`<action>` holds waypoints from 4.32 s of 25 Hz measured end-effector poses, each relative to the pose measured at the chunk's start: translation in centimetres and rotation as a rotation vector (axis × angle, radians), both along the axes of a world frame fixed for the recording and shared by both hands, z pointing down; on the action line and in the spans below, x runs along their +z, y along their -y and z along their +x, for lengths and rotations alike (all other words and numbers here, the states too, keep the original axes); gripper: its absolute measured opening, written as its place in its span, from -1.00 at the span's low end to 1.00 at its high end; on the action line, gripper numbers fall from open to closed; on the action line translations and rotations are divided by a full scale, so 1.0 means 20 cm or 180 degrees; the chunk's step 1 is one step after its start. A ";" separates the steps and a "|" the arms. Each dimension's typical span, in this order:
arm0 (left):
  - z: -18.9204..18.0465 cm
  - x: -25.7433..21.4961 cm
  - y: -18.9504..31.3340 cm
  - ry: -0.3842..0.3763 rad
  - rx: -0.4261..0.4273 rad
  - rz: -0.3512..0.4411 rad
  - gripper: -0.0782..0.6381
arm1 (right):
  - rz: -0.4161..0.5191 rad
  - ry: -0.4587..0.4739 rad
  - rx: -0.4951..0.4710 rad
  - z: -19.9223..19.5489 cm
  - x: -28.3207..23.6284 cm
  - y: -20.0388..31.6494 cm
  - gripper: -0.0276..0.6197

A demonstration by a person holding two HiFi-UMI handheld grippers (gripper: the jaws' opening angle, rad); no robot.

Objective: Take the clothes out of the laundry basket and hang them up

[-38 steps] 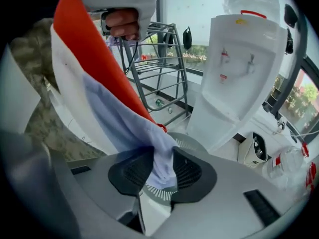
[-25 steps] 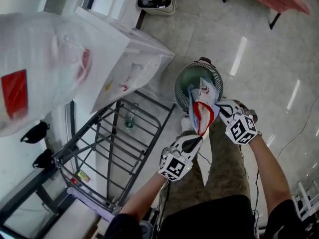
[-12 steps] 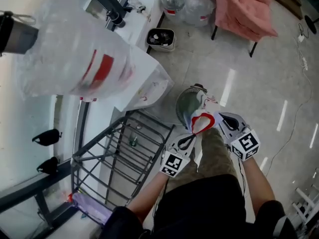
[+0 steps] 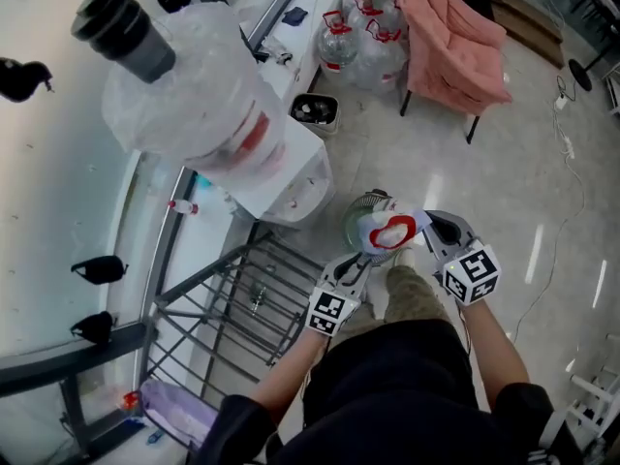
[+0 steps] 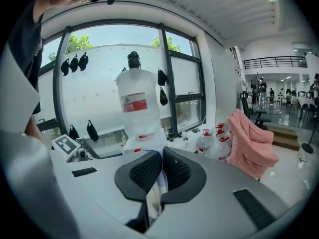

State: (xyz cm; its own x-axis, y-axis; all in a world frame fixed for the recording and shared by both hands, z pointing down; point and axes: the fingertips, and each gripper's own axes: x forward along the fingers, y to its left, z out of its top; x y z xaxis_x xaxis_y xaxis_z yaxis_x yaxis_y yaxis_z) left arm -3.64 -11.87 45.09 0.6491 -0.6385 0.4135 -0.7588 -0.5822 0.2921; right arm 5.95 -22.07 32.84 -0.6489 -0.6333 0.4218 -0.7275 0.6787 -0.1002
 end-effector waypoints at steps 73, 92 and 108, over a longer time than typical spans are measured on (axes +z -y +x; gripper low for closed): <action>-0.73 -1.73 -2.21 0.0809 -0.4771 0.1261 -0.76 | 0.1014 0.1404 -0.2912 -0.58 -1.35 -1.19 -0.91; -1.36 -1.74 -3.47 0.0529 -0.4748 0.1552 -0.76 | 0.0932 0.1496 -0.2436 -1.43 -1.41 -2.39 -0.91; -2.17 -1.89 -3.36 0.0908 -0.4842 0.1587 -0.76 | 0.1273 0.1466 -0.2479 -2.31 -1.48 -2.23 -0.91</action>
State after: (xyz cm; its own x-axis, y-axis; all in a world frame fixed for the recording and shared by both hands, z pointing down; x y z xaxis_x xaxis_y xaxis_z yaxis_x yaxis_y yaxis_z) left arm -47.13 55.39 7.33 -0.7292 -0.6836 -0.0299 -0.6837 0.7262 0.0714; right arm -40.26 22.50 3.19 -0.9917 -0.0006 -0.1283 -0.0109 0.9967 0.0798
